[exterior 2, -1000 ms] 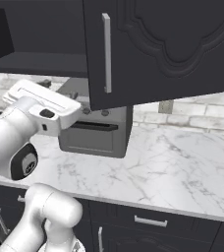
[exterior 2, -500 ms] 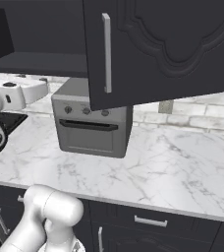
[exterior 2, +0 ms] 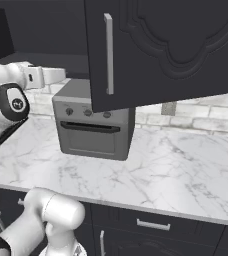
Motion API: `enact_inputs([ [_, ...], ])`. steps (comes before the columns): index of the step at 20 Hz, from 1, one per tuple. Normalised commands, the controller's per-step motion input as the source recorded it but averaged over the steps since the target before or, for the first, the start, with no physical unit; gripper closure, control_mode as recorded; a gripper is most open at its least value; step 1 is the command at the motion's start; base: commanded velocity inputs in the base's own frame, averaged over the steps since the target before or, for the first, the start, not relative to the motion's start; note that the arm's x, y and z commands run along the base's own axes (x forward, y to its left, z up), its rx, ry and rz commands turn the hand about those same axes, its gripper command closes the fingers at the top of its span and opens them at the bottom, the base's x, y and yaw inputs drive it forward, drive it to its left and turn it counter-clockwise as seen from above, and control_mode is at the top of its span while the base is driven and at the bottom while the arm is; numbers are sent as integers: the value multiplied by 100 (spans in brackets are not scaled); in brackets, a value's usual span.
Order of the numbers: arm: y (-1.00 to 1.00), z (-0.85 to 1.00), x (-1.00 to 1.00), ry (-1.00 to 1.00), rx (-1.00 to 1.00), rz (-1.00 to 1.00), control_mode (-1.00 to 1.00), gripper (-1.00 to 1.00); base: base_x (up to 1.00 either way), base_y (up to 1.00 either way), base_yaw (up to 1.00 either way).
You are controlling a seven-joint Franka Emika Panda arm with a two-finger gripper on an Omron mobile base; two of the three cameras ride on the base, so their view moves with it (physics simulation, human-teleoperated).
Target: Open the cabinet directly in front. Then move the beer and the cup to the dining counter with the candle on it.
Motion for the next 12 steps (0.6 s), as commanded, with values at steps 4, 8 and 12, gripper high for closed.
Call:
enact_inputs([
  [4, -57, -10, 98, 13, 0, -2, -100, -100, 0, 0, 0],
  [8, -89, -1, 36, 6, 1, 0, -100, -100, 0, 0, 0],
  [12, -100, 0, -25, 0, 6, 0, -100, -100, 0, 0, 0],
])
